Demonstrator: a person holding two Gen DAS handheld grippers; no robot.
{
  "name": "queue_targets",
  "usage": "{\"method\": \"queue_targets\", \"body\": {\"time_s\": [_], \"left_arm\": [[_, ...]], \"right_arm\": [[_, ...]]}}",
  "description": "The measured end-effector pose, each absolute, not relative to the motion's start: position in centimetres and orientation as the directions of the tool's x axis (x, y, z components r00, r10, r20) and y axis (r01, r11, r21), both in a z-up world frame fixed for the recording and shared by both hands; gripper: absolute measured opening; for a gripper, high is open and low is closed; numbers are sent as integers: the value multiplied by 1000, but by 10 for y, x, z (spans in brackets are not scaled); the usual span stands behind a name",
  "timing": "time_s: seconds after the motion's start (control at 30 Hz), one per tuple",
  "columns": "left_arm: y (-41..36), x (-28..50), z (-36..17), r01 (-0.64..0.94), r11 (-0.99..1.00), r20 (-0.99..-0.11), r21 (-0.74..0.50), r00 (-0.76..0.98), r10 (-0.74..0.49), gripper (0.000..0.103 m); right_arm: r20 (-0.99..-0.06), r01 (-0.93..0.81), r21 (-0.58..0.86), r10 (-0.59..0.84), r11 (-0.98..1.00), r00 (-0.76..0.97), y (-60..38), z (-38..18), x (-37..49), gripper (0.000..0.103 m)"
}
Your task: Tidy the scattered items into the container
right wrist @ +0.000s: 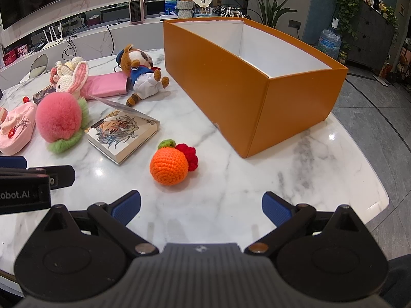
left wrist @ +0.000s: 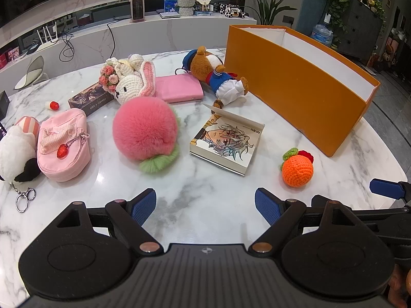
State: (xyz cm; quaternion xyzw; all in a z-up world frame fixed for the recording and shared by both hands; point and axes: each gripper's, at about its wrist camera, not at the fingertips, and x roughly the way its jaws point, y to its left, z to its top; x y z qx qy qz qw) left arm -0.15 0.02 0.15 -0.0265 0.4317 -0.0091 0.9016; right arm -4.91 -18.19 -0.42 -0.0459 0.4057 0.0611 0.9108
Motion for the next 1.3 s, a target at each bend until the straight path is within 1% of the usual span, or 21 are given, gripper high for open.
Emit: {"method": "queue_targets", "body": {"time_s": [0.97,1.13,1.3], "left_arm": [[4,1,7,-1,996,-762,-92,644,-70,100],[4,11,11,6,998,-766,-55,642,-46,100],[6,20,14,22,994,-768,-108,633,-97,100]], "right_arm": [[-739,-209,-19,127,978,662,-174,-4,-49,101],[-740,-214,-22,128,977,661,-172,-4,-45,101],[-738,-219,-22,132,975,661,-172,-3,-40,99]]}}
